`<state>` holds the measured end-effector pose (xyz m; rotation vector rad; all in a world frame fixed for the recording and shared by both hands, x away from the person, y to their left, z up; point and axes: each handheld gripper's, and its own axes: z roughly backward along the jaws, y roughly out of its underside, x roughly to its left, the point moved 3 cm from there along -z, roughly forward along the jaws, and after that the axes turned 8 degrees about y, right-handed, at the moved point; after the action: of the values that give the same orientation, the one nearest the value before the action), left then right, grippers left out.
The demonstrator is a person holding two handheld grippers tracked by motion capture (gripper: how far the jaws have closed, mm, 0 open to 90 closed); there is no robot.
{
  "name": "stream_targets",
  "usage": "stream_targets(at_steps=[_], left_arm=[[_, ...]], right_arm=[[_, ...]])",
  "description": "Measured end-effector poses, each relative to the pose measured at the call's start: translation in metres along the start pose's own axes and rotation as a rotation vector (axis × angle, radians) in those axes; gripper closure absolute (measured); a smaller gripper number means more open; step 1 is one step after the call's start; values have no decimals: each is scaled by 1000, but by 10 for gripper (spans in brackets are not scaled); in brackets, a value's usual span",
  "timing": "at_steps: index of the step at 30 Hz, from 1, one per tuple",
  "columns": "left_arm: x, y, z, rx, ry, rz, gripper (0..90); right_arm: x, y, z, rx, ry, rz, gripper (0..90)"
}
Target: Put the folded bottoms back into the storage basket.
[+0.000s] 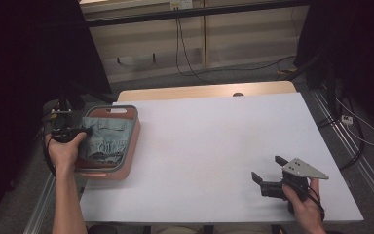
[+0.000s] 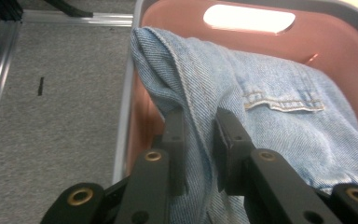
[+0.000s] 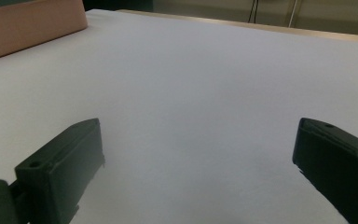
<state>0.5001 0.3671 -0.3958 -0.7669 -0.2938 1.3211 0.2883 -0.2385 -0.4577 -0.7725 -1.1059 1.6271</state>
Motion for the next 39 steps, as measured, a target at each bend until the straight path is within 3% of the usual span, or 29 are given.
stream_targets(at_steps=[1, 2, 6, 16, 19, 20, 21, 23, 24, 30, 32, 33, 34, 39], left_arm=[[2, 1, -1, 23, -7, -23, 763], [1, 1, -5, 7, -9, -3, 762], [5, 5, -9, 14, -4, 11, 759], [8, 7, -17, 26, -20, 23, 751], [7, 8, -20, 33, -36, 5, 754], [6, 8, -21, 47, -43, -20, 754], [5, 8, -23, 39, -49, -14, 755], [6, 9, -23, 65, -48, -43, 755], [5, 9, -25, 52, -54, -29, 754], [4, 10, -25, 44, -61, -50, 753], [4, 10, -24, 73, -59, -88, 754], [3, 10, -26, 56, -63, -72, 755], [2, 10, -27, 74, -68, -95, 755], [-1, 11, -33, 81, -61, -109, 752]], right_arm=[[0, 0, 0, -1, 0, 0, 17], [0, 0, 1, 0, -1, 3, 17], [-1, 0, 2, -1, 4, -5, 17], [0, 0, 2, -2, -2, -1, 17], [-1, 0, 1, -1, 1, -2, 17], [-1, 0, 1, -1, 1, -1, 17], [0, 0, 1, 0, 2, -1, 17], [0, 0, 1, -2, 1, 2, 17], [1, 0, 0, -1, 0, 0, 17], [0, 0, 1, -2, 0, 0, 17], [0, 0, 1, -4, -1, 0, 17], [0, 0, 1, -3, -1, 0, 17], [0, 0, 0, -3, -2, 0, 17], [1, 0, 0, -1, -3, -3, 17]])
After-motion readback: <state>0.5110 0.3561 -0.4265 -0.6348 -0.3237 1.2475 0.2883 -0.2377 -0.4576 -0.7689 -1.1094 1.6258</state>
